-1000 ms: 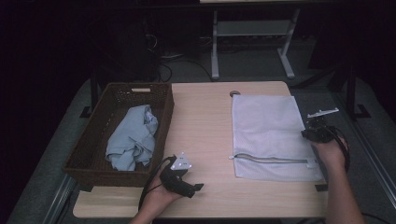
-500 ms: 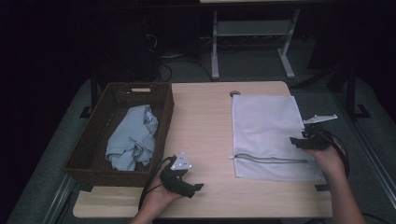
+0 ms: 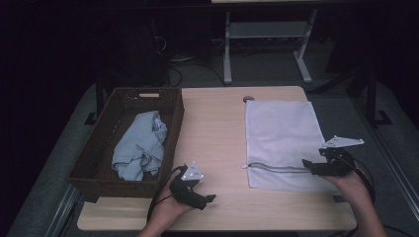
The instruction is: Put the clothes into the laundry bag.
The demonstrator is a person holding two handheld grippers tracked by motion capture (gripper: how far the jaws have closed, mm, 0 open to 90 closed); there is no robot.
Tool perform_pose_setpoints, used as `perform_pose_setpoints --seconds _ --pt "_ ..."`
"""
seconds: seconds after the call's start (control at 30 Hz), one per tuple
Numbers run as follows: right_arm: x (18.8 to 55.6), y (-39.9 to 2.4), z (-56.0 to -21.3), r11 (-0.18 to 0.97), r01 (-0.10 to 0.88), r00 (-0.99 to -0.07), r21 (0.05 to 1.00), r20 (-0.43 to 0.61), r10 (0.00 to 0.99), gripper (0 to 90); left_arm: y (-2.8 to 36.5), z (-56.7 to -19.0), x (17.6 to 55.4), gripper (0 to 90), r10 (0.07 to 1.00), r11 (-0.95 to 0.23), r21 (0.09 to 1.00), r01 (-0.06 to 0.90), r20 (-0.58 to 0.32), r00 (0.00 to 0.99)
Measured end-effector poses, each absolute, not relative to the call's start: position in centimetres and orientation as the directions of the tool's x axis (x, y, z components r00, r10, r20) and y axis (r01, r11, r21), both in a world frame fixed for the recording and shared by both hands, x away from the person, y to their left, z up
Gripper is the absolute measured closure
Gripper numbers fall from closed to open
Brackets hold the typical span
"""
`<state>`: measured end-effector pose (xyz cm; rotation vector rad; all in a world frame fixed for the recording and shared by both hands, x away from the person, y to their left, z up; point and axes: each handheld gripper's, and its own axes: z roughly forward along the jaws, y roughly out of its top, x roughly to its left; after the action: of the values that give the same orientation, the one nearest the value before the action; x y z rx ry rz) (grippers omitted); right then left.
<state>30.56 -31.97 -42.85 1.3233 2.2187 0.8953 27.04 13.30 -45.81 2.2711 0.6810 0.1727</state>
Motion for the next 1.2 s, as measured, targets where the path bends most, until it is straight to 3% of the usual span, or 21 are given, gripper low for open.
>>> perform_pose_setpoints --seconds 0.3,0.77,1.2 --pt "27.8 -29.7 -42.4 0.37 0.565 -0.542 0.737 -0.007 0.841 20.2 13.3 -45.8 27.0 12.9 0.523 -0.575 0.693 0.435 -0.097 0.846" --pt "23.7 -25.3 -44.9 0.427 0.527 -0.664 0.735 0.043 0.746 15.0 13.0 -45.5 26.8 12.8 0.506 -0.581 0.696 0.422 -0.097 0.857" --pt "24.0 -23.8 -45.8 0.435 0.51 -0.695 0.742 0.058 0.717 13.2 12.6 -43.5 26.7 12.8 0.501 -0.577 0.698 0.423 -0.107 0.859"
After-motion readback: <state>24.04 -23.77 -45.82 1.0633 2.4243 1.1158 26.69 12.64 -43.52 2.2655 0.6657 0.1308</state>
